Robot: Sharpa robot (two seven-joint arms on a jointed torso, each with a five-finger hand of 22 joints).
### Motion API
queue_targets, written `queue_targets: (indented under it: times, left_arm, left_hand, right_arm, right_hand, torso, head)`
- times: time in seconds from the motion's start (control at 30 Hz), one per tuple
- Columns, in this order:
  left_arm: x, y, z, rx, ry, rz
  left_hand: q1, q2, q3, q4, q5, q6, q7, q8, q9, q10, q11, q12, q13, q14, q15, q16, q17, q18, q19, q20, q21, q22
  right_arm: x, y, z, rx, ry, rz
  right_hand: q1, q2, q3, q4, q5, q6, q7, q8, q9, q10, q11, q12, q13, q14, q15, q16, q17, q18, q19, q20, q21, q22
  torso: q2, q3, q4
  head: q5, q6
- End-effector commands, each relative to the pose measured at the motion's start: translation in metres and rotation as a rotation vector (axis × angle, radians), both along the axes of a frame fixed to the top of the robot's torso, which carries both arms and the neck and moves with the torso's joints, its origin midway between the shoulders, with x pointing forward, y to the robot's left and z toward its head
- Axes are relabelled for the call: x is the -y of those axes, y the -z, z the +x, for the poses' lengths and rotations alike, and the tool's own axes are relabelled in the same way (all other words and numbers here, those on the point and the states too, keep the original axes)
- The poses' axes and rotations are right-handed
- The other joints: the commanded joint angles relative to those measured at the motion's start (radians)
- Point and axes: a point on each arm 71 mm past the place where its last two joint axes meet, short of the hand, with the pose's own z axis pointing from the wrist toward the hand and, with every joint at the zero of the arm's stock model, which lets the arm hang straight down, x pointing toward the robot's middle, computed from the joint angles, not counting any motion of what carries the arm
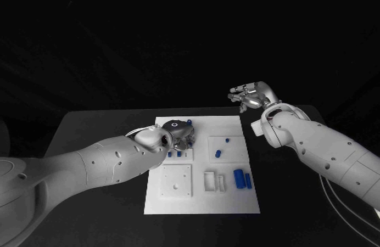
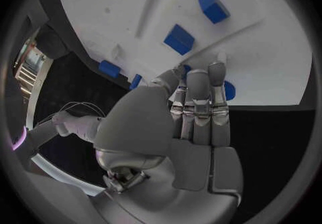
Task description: Assemble the parts on the task board
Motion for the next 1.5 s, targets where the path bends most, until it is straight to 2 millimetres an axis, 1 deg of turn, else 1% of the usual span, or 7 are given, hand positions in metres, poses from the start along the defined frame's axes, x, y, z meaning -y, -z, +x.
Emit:
queue_targets:
  times: [0.03,0.23,0.47,0.67,0.97,1.2,1.5]
  left_arm:
    - [0.001,0.004,-0.004,-0.021,0.004,-0.012]
    - [-0.002,-0.001,-0.004,0.001,-0.002,-0.05]
    - [-0.007,-0.013,-0.004,0.008,-0.019,-0.119]
    - [-0.02,-0.022,-0.008,-0.025,-0.045,-0.146]
    - [-0.037,-0.024,-0.015,-0.062,-0.063,-0.145]
    - [-0.049,-0.023,-0.016,-0.071,-0.082,-0.13]
    - [-0.058,-0.022,-0.013,-0.059,-0.103,-0.116]
  left_hand:
    - [-0.001,0.006,-0.004,-0.001,0.0,-0.003,0.003,0.005,0.0,-0.005,0.002,0.003,0.0,0.003,0.006,-0.004,0.001,0.013,-0.001,0.002,-0.001,0.018]
    - [-0.002,0.004,-0.002,-0.004,0.004,-0.006,0.004,0.003,-0.001,-0.008,0.004,0.003,0.0,0.003,0.006,-0.009,0.001,0.015,-0.001,0.002,-0.002,0.018]
    - [-0.004,0.0,0.005,-0.004,0.007,-0.014,0.005,0.004,-0.001,-0.015,0.006,0.003,0.0,0.004,0.007,-0.013,0.002,0.018,-0.001,0.003,-0.002,0.018]
    - [-0.009,-0.005,0.003,-0.002,0.004,-0.015,0.005,0.003,-0.001,-0.016,0.006,0.003,0.0,0.002,0.006,-0.013,0.004,0.017,-0.002,0.003,-0.002,0.018]
    - [-0.008,-0.007,0.001,0.0,0.004,-0.014,0.005,0.003,-0.001,-0.015,0.006,0.003,0.0,-0.001,0.006,-0.013,0.006,0.015,-0.004,0.002,-0.003,0.018]
    - [-0.006,-0.008,0.0,0.001,0.0,-0.014,0.005,0.003,-0.001,-0.015,0.006,0.003,0.0,-0.002,0.006,-0.013,0.007,0.014,-0.005,0.002,-0.003,0.019]
    - [-0.001,-0.008,0.0,0.002,0.0,-0.013,0.005,0.003,-0.001,-0.014,0.005,0.003,0.0,-0.001,0.006,-0.013,0.008,0.014,-0.005,0.002,-0.003,0.019]
  right_arm:
    - [-0.001,0.0,0.0,0.006,-0.011,-0.002]
    - [-0.001,-0.001,0.0,0.006,-0.01,-0.002]
    - [-0.001,0.0,0.0,0.006,-0.011,-0.002]
    - [0.002,0.0,0.0,0.005,-0.006,-0.005]
    - [0.006,0.0,0.0,0.004,0.0,-0.01]
    - [0.008,0.0,-0.001,0.005,0.002,-0.012]
    - [0.008,-0.001,-0.001,0.005,0.002,-0.012]
  right_hand:
    - [-0.004,0.0,0.001,0.007,0.005,0.005,0.005,-0.003,-0.001,0.007,0.002,0.0,0.001,-0.004,0.001,0.006,-0.001,0.012,0.035,0.006,0.002,-0.002]
    - [-0.004,0.0,0.001,0.007,0.005,0.005,0.005,-0.003,-0.001,0.007,0.002,0.0,0.001,-0.004,0.001,0.006,-0.001,0.012,0.035,0.006,0.002,-0.002]
    - [-0.004,0.0,0.001,0.007,0.005,0.005,0.005,-0.003,-0.001,0.007,0.002,0.0,0.001,-0.004,0.001,0.006,-0.001,0.012,0.035,0.006,0.002,-0.002]
    - [-0.004,0.0,0.001,0.007,0.005,0.005,0.005,-0.003,-0.001,0.007,0.002,0.0,0.001,-0.004,0.001,0.006,-0.001,0.012,0.035,0.006,0.002,-0.002]
    - [-0.004,-0.001,0.002,0.006,0.006,0.006,0.005,-0.003,-0.001,0.005,0.002,0.001,0.005,-0.004,0.001,0.006,-0.003,0.012,0.035,0.006,0.003,-0.004]
    - [-0.004,-0.001,0.002,0.006,0.006,0.006,0.005,-0.003,-0.001,0.005,0.002,0.001,0.005,-0.004,0.001,0.006,-0.003,0.012,0.035,0.006,0.003,-0.004]
    - [-0.004,-0.001,0.002,0.006,0.006,0.006,0.005,-0.003,-0.001,0.005,0.002,0.001,0.005,-0.004,0.001,0.006,-0.003,0.012,0.035,0.006,0.003,-0.004]
  torso:
    - [0.001,-0.0023,0.0]
    - [0.0,-0.0019,0.002]
    - [0.0,-0.0017,0.0003]
    - [-0.002,0.0002,0.0045]
    - [-0.001,-0.0013,0.0021]
    - [-0.002,0.0005,0.0039]
    - [0.0,0.0002,-0.0003]
  head:
    - [-0.001,0.002]
    - [-0.002,0.003]
    - [0.003,0.006]
    - [-0.001,0.003]
    - [0.0,0.002]
    - [0.004,0.003]
    - [0.008,0.005]
